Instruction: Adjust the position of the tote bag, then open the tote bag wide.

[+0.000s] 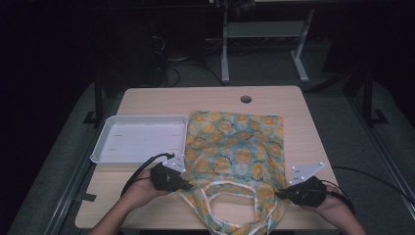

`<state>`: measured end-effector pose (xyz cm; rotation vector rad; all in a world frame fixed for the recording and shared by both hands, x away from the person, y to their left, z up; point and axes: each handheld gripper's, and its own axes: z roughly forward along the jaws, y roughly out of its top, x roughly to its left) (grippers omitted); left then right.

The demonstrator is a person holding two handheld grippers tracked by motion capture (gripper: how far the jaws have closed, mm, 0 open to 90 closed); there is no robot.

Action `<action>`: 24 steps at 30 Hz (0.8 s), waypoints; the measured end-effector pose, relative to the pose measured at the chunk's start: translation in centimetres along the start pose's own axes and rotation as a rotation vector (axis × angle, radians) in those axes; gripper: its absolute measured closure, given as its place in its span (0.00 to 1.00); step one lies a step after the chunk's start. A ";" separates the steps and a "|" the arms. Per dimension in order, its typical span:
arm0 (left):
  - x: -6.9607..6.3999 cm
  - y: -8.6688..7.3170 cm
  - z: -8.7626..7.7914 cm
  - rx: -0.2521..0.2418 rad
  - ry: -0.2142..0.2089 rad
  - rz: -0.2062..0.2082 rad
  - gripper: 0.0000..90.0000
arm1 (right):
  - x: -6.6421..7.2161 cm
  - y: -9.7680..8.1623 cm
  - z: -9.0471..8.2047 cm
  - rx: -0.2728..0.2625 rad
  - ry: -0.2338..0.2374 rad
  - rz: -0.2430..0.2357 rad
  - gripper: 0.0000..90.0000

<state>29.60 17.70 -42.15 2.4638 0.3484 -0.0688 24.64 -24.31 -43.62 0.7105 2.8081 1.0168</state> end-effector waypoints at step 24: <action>-1.0 1.0 -3.5 -0.133 -0.054 0.013 1.00 | 1.2 1.0 -3.3 -0.101 -0.034 -0.041 0.98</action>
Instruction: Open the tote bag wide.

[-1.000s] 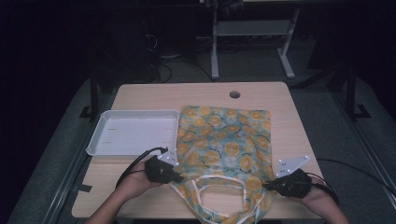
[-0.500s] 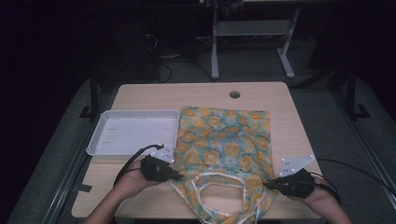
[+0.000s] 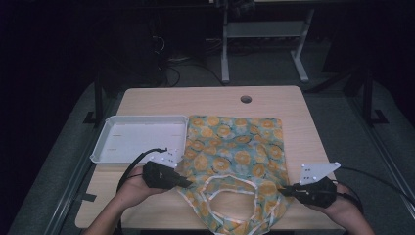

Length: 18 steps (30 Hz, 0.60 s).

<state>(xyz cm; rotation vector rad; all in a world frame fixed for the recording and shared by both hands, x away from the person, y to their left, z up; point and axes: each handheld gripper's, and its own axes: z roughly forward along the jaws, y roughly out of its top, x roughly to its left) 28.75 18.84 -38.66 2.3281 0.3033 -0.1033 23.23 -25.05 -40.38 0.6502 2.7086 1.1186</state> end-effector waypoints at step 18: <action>2.9 2.9 -2.5 -0.105 0.048 -0.037 1.00 | -3.2 3.4 -1.8 -0.057 -0.066 -0.009 0.98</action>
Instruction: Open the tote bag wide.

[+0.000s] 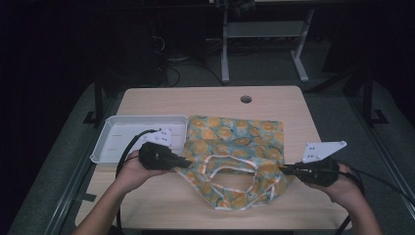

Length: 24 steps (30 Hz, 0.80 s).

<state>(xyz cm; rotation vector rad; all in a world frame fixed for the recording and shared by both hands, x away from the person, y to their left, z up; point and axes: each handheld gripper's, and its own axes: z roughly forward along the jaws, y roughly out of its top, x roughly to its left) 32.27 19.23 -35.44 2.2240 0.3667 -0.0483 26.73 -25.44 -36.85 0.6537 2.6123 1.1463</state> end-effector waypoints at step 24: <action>7.8 0.4 6.4 0.132 0.208 -0.152 1.00 | -6.8 0.4 6.4 0.167 -0.123 0.152 0.98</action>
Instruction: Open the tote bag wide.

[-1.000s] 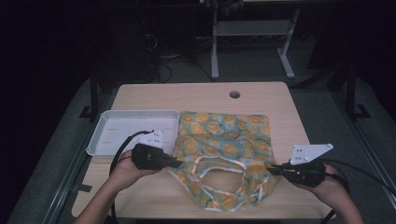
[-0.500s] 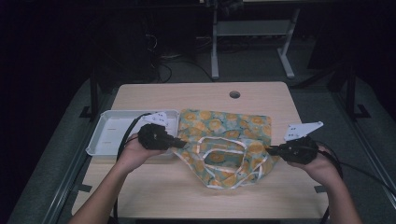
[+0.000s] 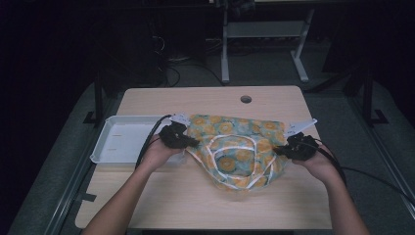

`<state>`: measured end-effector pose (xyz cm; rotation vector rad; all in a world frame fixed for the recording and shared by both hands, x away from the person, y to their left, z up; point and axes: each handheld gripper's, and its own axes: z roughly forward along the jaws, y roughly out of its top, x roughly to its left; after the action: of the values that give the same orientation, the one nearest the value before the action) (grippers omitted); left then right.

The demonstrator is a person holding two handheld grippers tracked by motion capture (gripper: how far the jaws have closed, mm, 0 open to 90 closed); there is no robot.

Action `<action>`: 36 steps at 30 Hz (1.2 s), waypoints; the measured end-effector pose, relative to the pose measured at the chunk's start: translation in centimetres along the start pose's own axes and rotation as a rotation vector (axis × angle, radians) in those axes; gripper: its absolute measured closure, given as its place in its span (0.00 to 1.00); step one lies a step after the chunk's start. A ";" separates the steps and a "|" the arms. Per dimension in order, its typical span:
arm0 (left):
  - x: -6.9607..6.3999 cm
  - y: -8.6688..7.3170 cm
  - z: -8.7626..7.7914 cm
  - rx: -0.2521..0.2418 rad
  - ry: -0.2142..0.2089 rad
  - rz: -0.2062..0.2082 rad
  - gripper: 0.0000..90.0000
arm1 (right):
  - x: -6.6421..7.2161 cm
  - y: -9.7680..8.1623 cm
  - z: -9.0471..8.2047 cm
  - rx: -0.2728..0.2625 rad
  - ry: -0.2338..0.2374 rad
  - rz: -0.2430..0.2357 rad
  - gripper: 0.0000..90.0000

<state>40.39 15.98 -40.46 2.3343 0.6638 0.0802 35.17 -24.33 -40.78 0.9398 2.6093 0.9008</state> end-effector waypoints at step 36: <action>-3.8 -0.9 1.3 0.203 -0.049 0.109 1.00 | 2.8 -1.9 2.0 0.149 0.019 -0.052 0.98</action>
<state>37.02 13.88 -41.55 2.5588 0.5421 0.0049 32.85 -22.77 -43.54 0.8983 2.7342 0.7139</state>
